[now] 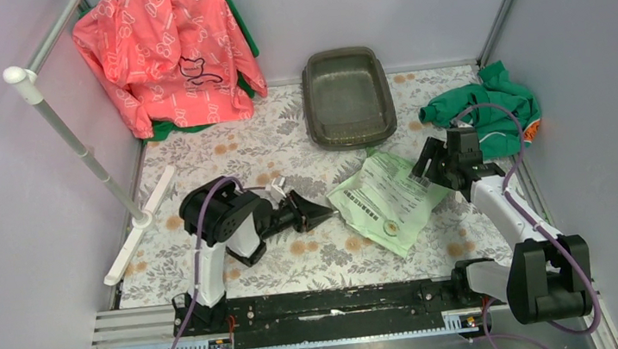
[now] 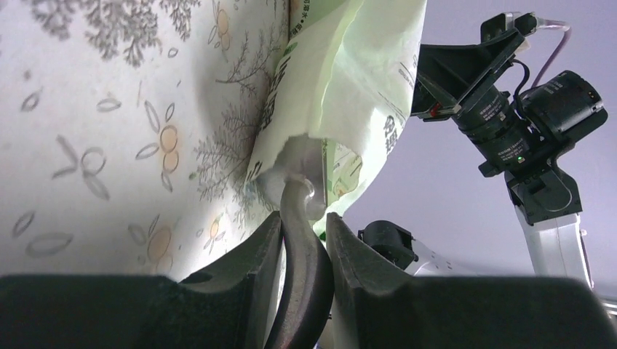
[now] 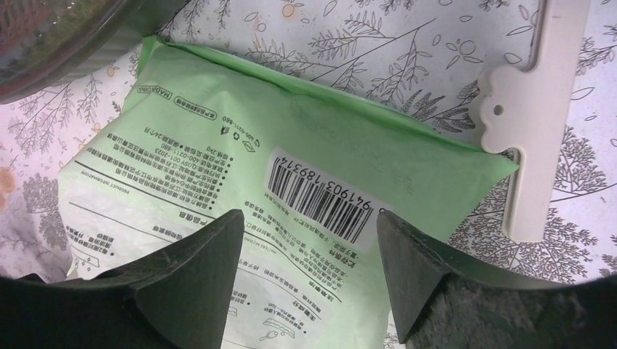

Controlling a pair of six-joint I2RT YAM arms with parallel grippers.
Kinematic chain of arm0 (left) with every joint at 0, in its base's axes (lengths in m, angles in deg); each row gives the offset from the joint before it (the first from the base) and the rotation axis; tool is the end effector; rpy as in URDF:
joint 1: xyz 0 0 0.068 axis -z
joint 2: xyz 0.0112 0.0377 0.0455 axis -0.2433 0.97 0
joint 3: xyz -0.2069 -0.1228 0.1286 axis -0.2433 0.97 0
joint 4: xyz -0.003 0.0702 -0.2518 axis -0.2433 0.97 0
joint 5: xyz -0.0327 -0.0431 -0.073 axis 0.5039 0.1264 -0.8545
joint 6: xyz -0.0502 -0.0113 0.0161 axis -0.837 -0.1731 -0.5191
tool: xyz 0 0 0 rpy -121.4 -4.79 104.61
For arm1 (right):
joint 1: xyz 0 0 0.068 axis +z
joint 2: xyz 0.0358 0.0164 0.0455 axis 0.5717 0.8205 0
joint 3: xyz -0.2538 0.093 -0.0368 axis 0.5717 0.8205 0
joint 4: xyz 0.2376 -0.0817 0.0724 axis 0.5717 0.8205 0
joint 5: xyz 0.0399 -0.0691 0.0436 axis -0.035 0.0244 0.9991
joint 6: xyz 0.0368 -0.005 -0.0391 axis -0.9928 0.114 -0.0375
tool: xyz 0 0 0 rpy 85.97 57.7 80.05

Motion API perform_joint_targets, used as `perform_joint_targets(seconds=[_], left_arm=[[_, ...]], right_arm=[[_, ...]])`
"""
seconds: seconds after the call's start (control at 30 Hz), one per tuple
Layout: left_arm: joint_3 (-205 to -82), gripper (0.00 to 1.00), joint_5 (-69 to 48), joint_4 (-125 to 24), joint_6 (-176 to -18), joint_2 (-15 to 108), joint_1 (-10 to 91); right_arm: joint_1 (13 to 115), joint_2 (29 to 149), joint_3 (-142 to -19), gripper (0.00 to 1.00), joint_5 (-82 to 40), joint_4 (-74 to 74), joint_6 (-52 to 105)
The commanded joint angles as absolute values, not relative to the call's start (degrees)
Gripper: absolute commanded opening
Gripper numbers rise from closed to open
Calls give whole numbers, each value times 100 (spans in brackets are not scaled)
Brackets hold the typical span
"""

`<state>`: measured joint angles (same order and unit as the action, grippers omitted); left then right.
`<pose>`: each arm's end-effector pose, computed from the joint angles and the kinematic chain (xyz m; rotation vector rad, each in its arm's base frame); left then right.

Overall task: Fill the litter box with clean litter
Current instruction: 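Scoop the cat litter from the cat litter bag.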

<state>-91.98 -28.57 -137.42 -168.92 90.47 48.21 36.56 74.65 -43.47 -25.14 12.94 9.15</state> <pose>0.2192 -0.1678 0.0737 -0.4964 2.0914 -1.7756 0.2412 0.0092 0.2198 0.4245 2.2756 0.2954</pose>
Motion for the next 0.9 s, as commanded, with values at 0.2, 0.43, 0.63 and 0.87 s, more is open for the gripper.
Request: perform_joint_targets(seconds=[0.2, 0.43, 0.63, 0.87], left_arm=[[-8107, 0, -2980, -14044, -16607, 8445, 4430], [-7399, 0, -3322, -14054, -16576, 7881, 3846], [-6923, 0, -3580, -14053, -16463, 7474, 3381], [-6379, 0, -4035, -14053, -16340, 7064, 2672]], right_arm=[[3612, 7323, -4379, 75, -2317, 1126, 884], [3610, 7350, -4377, 75, -2270, 1096, 859], [3612, 7375, -4370, 75, -2235, 1073, 848], [3617, 7409, -4397, 75, -2259, 1081, 856]])
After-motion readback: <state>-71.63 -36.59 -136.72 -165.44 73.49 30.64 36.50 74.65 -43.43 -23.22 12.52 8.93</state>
